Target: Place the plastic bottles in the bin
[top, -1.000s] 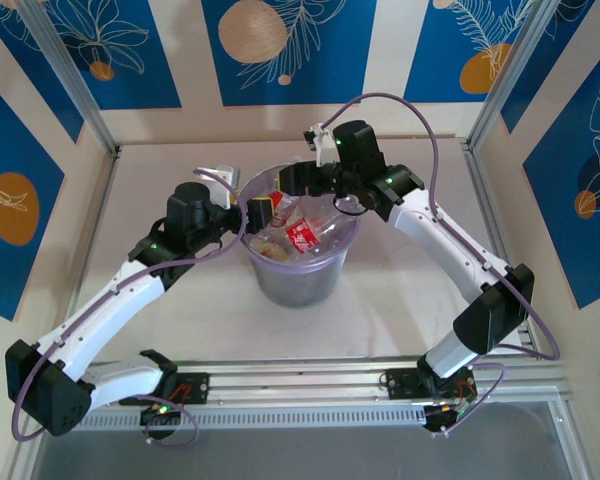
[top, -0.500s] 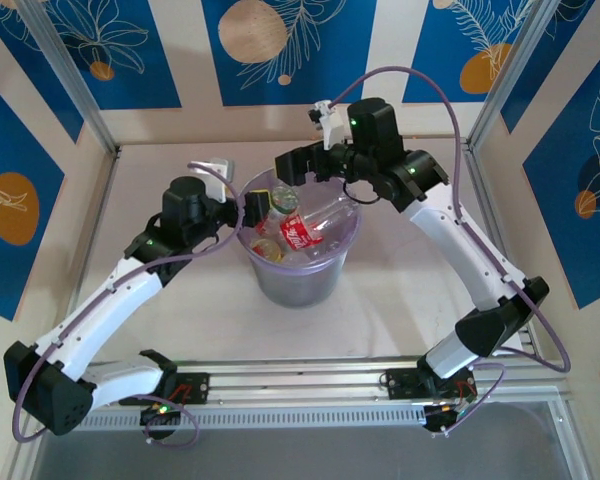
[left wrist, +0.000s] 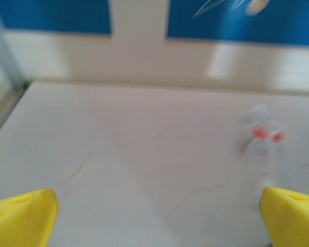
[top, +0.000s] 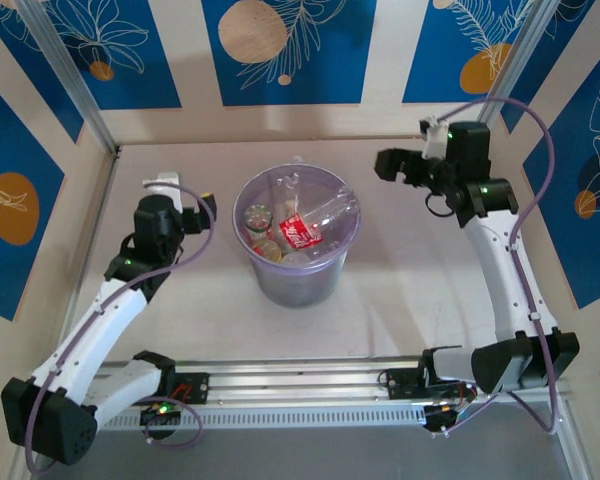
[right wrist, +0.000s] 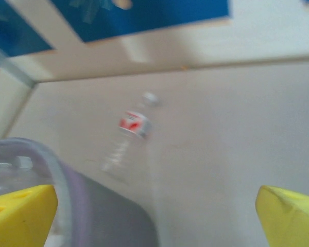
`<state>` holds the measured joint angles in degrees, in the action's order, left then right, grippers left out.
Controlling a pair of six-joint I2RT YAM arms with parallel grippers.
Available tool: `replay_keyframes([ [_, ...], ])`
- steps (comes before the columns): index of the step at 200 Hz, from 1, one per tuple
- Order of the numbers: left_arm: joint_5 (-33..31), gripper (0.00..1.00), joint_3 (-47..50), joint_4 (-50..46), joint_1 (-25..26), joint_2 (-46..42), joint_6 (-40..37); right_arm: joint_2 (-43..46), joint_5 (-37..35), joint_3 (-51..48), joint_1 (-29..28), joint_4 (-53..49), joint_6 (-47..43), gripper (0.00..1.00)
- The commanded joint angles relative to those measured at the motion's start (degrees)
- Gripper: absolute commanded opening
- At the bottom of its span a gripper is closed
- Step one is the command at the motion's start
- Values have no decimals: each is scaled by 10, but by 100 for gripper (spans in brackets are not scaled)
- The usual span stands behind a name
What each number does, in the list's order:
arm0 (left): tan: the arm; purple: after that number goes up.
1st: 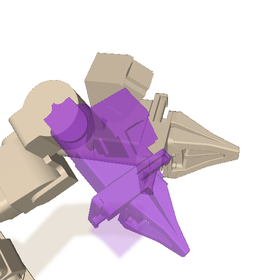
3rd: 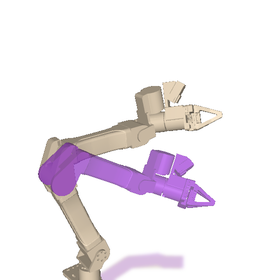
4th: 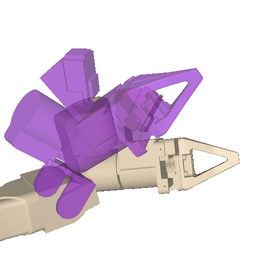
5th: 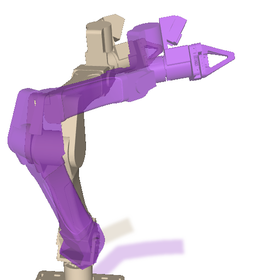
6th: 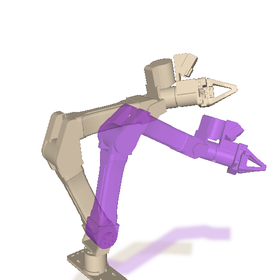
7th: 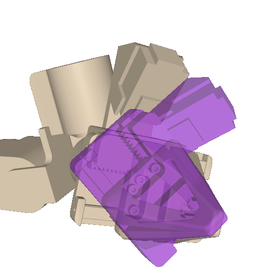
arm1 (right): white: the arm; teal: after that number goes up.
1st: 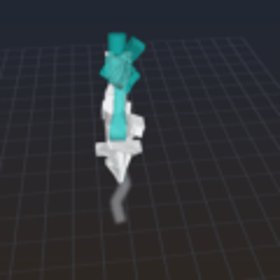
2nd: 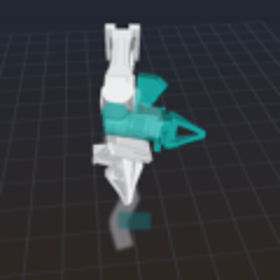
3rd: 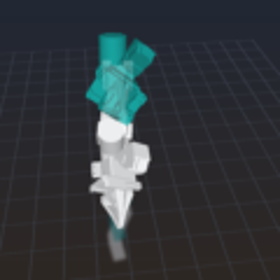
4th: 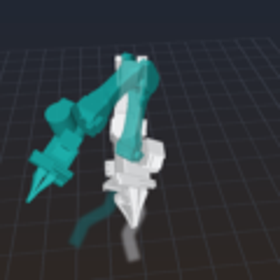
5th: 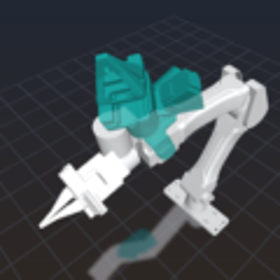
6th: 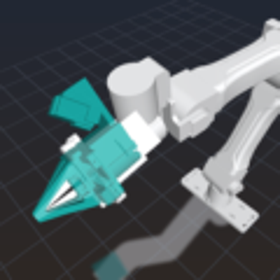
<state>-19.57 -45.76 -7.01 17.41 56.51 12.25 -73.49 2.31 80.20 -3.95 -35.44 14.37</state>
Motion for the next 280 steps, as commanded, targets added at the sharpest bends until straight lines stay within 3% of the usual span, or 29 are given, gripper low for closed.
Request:
replay_keyframes([
  [1, -84, 100, 71, 68, -26, 7, -9, 22, -8, -101, 38, 58, -11, 99],
  [22, -105, 100, 139, 137, -39, 29, -1, 36, -47, -196, 51, 120, -10, 99],
  [42, -82, 100, 175, 193, -48, 74, -4, 32, -92, -266, 54, 181, -7, 99],
  [105, -57, 100, 131, 210, -51, 151, -57, -24, -180, -423, 40, 427, -25, 99],
  [147, -46, 100, 141, 199, -51, 129, -57, -68, -197, -467, 36, 545, -49, 99],
  [216, -28, 100, 216, 221, -51, 21, -59, -110, -174, -523, 25, 725, -62, 99],
  [254, -41, 100, 262, 270, -51, -3, -82, -117, -183, -539, 16, 761, -72, 99],
  [280, -58, 100, 313, 364, -52, 7, -89, -119, -176, -562, 16, 802, -74, 99],
])
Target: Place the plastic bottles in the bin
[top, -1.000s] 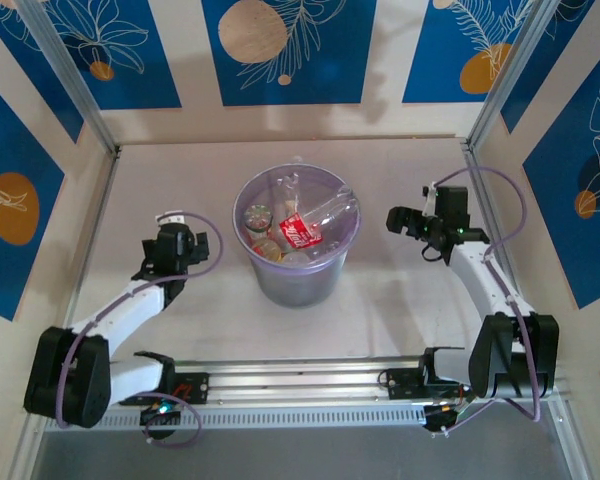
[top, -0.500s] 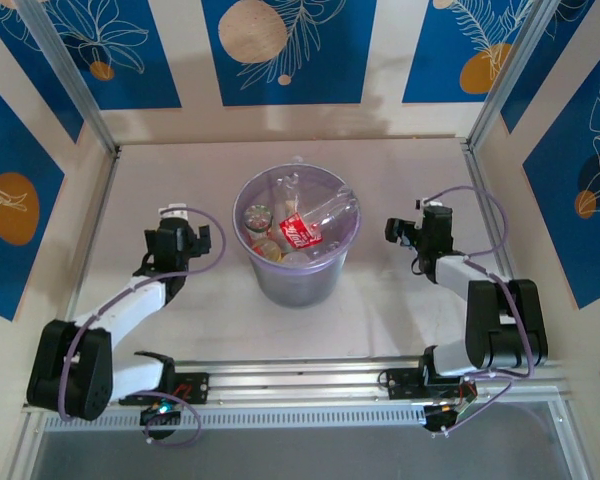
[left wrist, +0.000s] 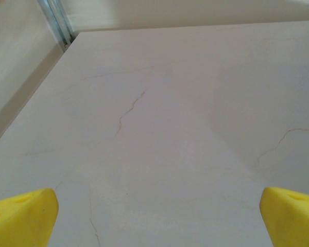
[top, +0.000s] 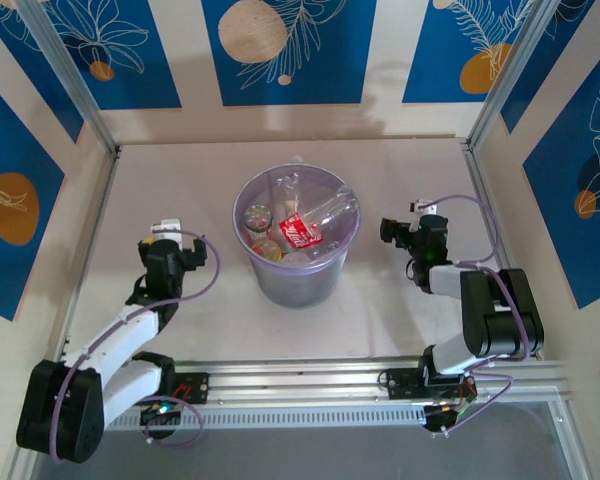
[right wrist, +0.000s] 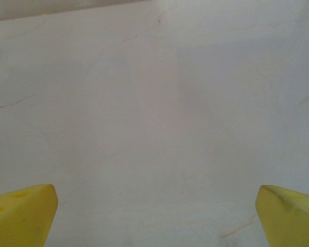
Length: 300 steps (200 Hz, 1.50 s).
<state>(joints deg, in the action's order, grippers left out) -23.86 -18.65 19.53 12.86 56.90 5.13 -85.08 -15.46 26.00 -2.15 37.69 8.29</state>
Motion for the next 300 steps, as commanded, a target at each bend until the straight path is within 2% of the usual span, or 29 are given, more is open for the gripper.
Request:
replay_keyframes([
  [1, -16, 100, 44, 103, -6, 5, -18, -4, 2, -20, -2, 72, -14, 99],
  [20, -28, 100, 55, 170, -8, 47, -29, -18, 8, -31, 1, 104, -12, 99],
  [53, -24, 100, 30, 281, -19, 171, -59, -21, 12, -38, 2, 118, -14, 99],
  [81, -11, 100, -12, 327, -29, 256, -81, -20, 5, -56, 0, 151, -13, 99],
  [90, 6, 100, -26, 306, -37, 275, -71, -20, 7, -55, 3, 147, -10, 99],
  [99, 16, 100, -26, 344, -39, 302, -81, -19, 14, -55, 7, 146, -7, 99],
  [109, 27, 100, -34, 307, -42, 293, -74, -19, 15, -54, 8, 145, -6, 99],
  [127, 64, 100, -35, 309, -48, 304, -74, -19, 19, -49, 12, 133, -4, 99],
  [135, 90, 100, -20, 365, -64, 332, -67, -20, 22, -44, 14, 126, -2, 99],
  [140, 89, 100, -15, 402, -66, 343, -73, -20, 25, -43, 15, 121, -1, 99],
  [151, 93, 100, -25, 328, -66, 318, -61, -20, 24, -38, 14, 115, -2, 99],
  [163, 91, 100, -18, 381, -67, 337, -70, -21, 23, -36, 14, 110, -3, 99],
  [172, 93, 100, -21, 353, -66, 326, -64, -21, 20, -36, 11, 111, -4, 99],
  [183, 91, 100, -18, 375, -67, 334, -69, -22, 14, -35, 8, 111, -6, 99],
  [300, 92, 100, -18, 368, -66, 331, -66, -24, 11, -32, 6, 106, -8, 99],
])
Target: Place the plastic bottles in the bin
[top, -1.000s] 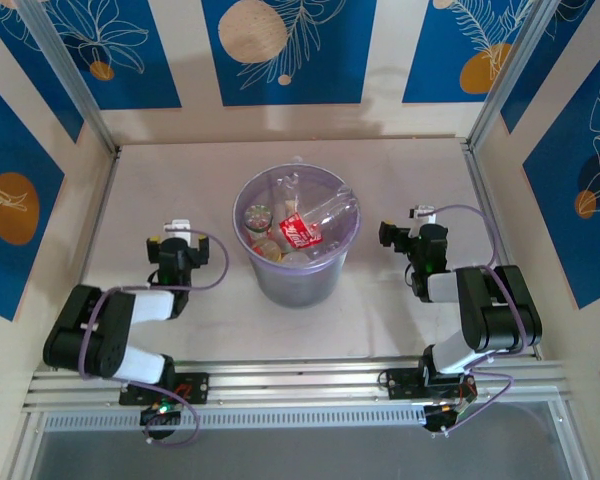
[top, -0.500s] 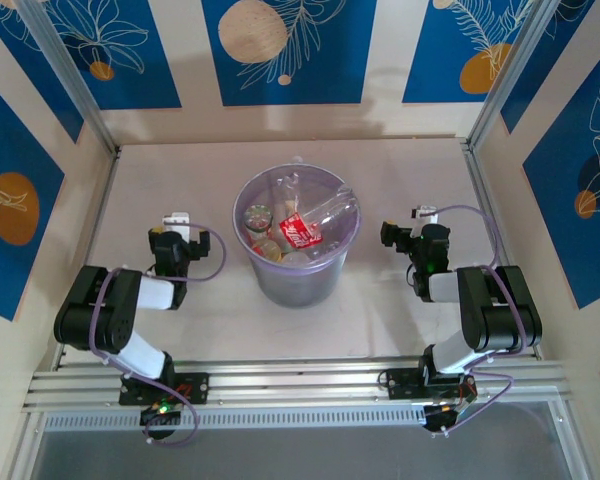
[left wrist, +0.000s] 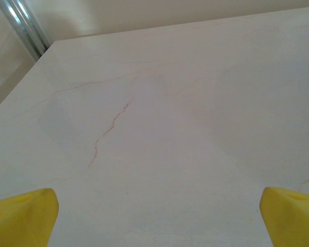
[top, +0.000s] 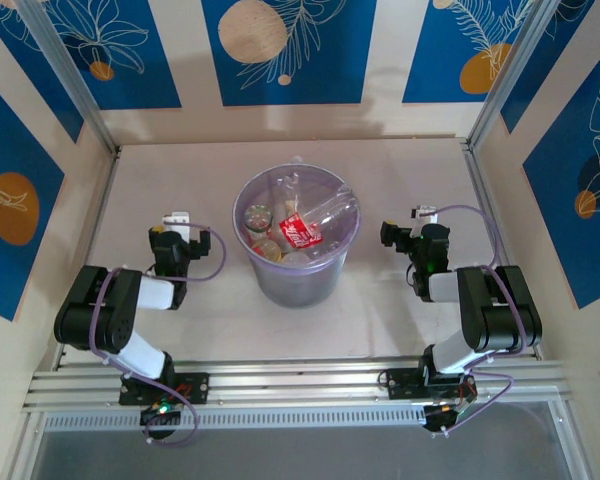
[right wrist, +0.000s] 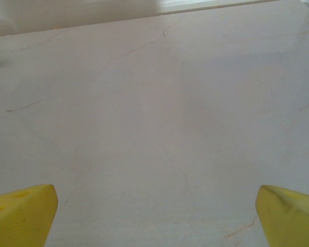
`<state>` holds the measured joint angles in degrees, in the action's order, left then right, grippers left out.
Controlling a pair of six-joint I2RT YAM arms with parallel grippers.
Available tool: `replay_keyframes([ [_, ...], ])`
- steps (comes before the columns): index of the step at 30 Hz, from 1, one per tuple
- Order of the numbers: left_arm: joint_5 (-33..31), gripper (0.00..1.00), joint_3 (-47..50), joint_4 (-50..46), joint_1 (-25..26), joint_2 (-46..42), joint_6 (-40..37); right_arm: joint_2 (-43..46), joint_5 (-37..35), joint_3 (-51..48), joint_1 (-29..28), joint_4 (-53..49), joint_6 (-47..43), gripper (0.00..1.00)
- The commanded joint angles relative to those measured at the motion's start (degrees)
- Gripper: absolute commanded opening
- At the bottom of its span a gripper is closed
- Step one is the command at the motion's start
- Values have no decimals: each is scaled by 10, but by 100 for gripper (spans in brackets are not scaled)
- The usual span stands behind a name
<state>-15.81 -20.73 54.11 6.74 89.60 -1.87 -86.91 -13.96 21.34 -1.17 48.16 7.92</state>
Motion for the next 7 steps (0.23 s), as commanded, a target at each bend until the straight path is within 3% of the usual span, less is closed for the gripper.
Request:
replay_keyframes([
  [1, 11, 100, 2, 22, -5, 4, 4, -5, -4, 15, -4, 1, -5, 99],
  [7, 11, 100, 3, 23, -5, 2, 4, -3, -5, 12, -5, 6, -4, 99],
])
